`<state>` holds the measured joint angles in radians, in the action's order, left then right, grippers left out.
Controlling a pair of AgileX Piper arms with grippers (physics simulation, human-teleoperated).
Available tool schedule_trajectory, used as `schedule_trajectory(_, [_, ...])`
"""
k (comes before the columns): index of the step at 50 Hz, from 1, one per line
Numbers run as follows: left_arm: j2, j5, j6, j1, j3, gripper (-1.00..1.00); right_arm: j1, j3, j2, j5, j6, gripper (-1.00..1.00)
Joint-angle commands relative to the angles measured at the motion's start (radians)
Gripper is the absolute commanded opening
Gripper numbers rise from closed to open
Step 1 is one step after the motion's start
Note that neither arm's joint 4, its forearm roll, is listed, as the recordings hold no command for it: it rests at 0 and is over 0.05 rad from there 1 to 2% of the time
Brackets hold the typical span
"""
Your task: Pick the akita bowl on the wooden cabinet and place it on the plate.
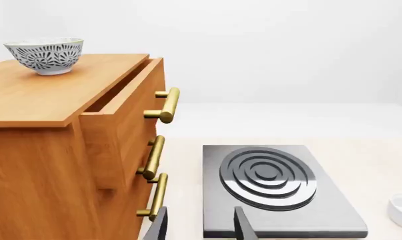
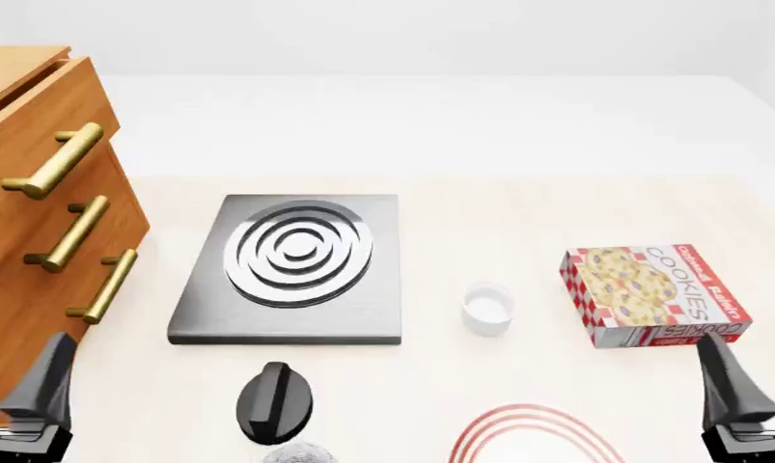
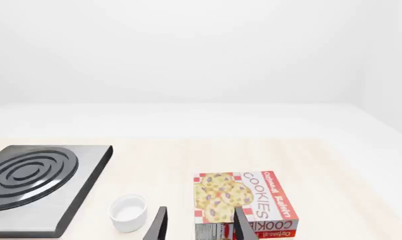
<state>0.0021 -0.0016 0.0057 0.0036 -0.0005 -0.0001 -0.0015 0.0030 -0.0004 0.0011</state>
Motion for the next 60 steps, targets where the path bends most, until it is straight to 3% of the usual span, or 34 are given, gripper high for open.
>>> schedule_trajectory(1, [0.004,-0.001,0.011,0.002,-0.001,1.00,0.000,-0.002,0.004,0.000,0.003,1.00])
schedule_trajectory(26, [0.007,-0.007,0.051,-0.018,-0.003,1.00,-0.001,-0.006,0.006,0.002,0.002,1.00])
schedule_trajectory(32, [-0.002,0.001,0.107,-0.050,-0.046,1.00,-0.001,-0.005,0.010,-0.004,0.001,1.00])
schedule_trajectory(45, [-0.001,0.270,0.086,-0.115,-0.296,1.00,-0.001,-0.004,0.019,-0.014,0.002,1.00])
schedule_trajectory(50, [0.036,0.314,0.069,-0.130,-0.376,1.00,-0.001,-0.003,0.021,-0.016,0.001,1.00])
schedule_trajectory(60, [0.191,0.383,-0.034,-0.128,-0.583,1.00,-0.001,-0.004,0.012,-0.006,0.002,1.00])
